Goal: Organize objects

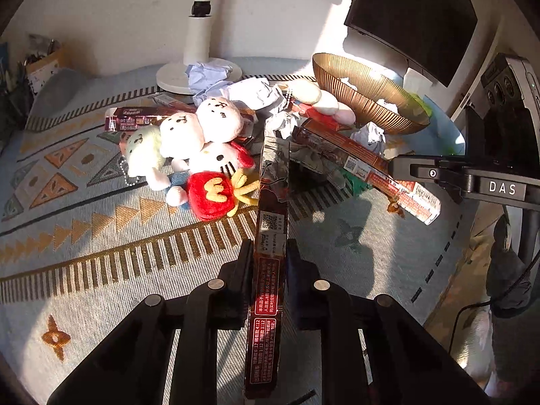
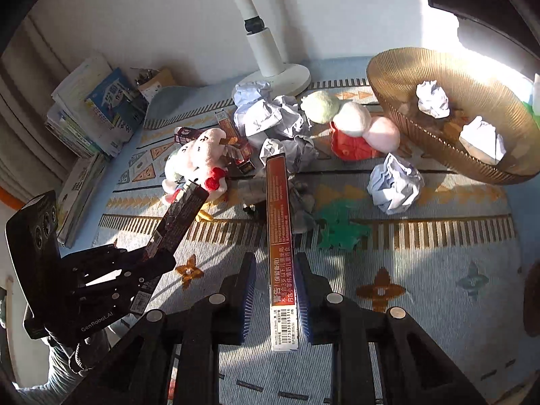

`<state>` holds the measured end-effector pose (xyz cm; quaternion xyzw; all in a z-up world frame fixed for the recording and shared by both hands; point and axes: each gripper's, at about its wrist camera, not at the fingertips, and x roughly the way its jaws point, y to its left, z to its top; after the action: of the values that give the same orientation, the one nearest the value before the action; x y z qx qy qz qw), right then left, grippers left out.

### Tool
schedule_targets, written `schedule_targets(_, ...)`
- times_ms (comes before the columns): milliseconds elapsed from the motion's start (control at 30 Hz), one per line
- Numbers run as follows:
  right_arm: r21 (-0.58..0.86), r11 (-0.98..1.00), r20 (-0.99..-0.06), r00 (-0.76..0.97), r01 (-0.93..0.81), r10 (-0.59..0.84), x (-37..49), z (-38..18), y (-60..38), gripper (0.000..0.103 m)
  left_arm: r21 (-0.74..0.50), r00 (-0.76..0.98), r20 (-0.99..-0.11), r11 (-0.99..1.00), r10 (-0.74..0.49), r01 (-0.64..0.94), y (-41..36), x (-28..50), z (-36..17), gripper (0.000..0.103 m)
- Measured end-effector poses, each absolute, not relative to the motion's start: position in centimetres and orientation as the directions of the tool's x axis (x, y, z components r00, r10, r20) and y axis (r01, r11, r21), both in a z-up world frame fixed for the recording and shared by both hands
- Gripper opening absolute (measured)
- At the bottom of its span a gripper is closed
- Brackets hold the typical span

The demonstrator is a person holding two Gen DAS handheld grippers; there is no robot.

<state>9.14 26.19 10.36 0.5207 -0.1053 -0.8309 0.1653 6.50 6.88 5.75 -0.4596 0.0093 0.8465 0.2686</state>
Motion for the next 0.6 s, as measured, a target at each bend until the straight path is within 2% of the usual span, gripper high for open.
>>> schedule_targets(200, 0.398, -0.911, -0.846, -0.342, 0.107, -0.409, 10.7, 6.7, 26.3, 0.023, -0.262, -0.401, -0.806, -0.870, 0.435, -0.417, 7.2, 7.7, 4.2, 0.015)
schedule_targets(300, 0.336, -0.934, -0.846, -0.396, 0.121, -0.356, 11.0, 7.5, 26.0, 0.025, -0.252, -0.394, -0.822, -0.884, 0.411, -0.395, 7.2, 7.8, 3.0, 0.015)
schedule_targets(400, 0.275, -0.949, -0.842, -0.438, 0.152, -0.314, 10.9, 8.4, 25.5, 0.044, -0.278, -0.393, -0.812, -0.879, 0.431, -0.387, 6.9, 7.9, 2.3, 0.015)
schedule_targets(467, 0.228, -0.962, -0.842, -0.466, 0.147, -0.271, 10.6, 8.5, 25.2, 0.064, -0.290, -0.393, -0.808, -0.877, 0.439, -0.384, 6.8, 7.8, 2.3, 0.015)
schedule_targets(533, 0.218, -0.966, -0.847, -0.465, 0.138, -0.258, 10.1, 8.2, 25.0, 0.065, -0.276, -0.412, -0.805, -0.884, 0.427, -0.376, 7.0, 7.8, 2.3, 0.016)
schedule_targets(600, 0.224, -0.965, -0.850, -0.458, 0.133, -0.260, 9.6, 7.6, 24.9, 0.065, -0.272, -0.416, -0.804, -0.885, 0.424, -0.377, 7.1, 7.6, 2.4, 0.023)
